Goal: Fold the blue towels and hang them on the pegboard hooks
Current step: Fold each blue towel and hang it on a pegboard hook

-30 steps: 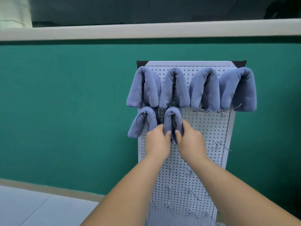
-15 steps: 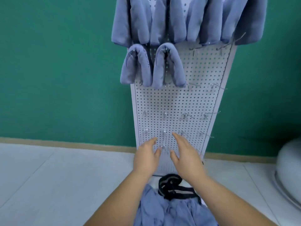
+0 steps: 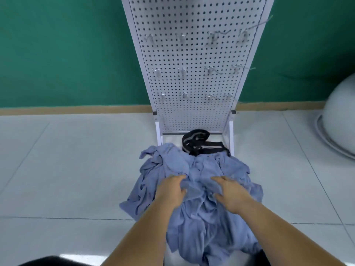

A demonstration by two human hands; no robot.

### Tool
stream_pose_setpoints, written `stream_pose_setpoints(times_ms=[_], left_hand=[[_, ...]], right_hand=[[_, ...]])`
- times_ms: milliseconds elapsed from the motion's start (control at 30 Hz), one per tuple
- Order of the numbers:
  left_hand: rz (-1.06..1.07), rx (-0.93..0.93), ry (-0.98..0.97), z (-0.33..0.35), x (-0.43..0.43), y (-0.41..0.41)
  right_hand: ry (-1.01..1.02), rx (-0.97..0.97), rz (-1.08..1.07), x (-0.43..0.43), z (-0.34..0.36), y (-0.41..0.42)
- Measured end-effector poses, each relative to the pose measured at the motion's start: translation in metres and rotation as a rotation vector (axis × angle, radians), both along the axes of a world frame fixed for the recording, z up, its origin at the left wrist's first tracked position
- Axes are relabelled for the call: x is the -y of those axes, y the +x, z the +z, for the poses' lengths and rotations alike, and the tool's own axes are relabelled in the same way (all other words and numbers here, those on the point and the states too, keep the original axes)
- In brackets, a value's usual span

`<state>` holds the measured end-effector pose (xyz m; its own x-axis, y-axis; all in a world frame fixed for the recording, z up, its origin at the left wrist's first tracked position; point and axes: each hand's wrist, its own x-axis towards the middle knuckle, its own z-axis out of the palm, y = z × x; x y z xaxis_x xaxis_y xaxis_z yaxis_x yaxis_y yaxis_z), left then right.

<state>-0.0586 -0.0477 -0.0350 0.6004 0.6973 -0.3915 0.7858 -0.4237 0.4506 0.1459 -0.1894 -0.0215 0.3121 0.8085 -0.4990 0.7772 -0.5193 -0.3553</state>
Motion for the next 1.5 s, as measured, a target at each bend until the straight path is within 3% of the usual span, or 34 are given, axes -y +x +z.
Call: stream_pose_setpoints(times_ms=[200,533,700,933,1167,1367,1500], left_hand=[[-0.069,-0.192,-0.165,-0.046,0.034,-0.008],[0.023,-0.185,0.202,-0.055,0.034,0.006],[0.057,0.059,0.050,-0.029,0.015,0.002],[0.032,0.365,-0.066,0.062,-0.019,0.033],[0.025,0.526,-0.174,0.180,-0.053,0.055],[0.074,0.820,-0.400,0.288,-0.052,0.062],[0.040,0.997,-0.498,0.321,-0.044,0.067]], right_hand=[[-0.014,-0.054,0.035,0.018,-0.018,-0.026],[0.057,-0.154,-0.028,0.030,-0.029,-0.042],[0.087,-0.149,-0.075,0.020,-0.019,-0.036],[0.356,-0.375,-0.348,-0.015,0.028,-0.031],[0.706,-0.356,-0.315,-0.056,0.146,0.011],[0.919,-0.553,-0.297,-0.069,0.266,0.026],[0.951,-0.628,-0.211,-0.066,0.320,0.029]])
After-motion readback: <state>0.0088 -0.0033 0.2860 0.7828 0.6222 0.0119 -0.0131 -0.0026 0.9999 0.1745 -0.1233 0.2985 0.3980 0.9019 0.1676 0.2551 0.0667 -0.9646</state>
